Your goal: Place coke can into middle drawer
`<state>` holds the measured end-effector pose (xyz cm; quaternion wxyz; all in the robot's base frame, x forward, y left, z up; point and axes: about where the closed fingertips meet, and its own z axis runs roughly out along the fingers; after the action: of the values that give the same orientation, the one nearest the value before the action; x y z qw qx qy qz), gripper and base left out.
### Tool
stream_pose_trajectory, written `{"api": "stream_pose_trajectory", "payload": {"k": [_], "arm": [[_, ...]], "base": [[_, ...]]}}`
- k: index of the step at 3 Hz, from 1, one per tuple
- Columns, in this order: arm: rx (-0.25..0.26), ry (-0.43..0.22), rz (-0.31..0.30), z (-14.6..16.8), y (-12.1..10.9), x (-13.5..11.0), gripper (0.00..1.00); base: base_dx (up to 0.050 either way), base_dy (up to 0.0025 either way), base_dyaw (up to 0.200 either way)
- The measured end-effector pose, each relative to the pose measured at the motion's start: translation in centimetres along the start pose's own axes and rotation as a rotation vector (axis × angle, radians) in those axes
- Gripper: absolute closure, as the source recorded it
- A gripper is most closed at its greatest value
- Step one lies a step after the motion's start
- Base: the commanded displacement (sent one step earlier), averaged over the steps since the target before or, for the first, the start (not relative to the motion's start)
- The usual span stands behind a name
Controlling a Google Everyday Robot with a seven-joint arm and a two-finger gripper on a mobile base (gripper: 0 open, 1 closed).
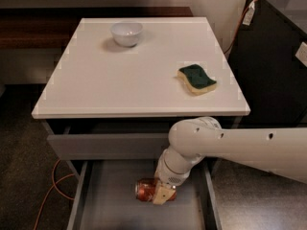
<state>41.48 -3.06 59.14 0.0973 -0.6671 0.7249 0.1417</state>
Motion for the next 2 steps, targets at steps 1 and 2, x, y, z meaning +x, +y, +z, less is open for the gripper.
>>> {"api": "stream_pose_trajectory", "payload": {"k": [1, 2], "arm": [[0.025, 0.031, 0.041, 1.8, -0.6, 1.4, 1.00], [0.023, 0.077, 0.083, 3.7, -0.9, 2.5, 1.00]], "base": [[0.000, 0.00000, 0.000], [0.000, 0.00000, 0.000]]}}
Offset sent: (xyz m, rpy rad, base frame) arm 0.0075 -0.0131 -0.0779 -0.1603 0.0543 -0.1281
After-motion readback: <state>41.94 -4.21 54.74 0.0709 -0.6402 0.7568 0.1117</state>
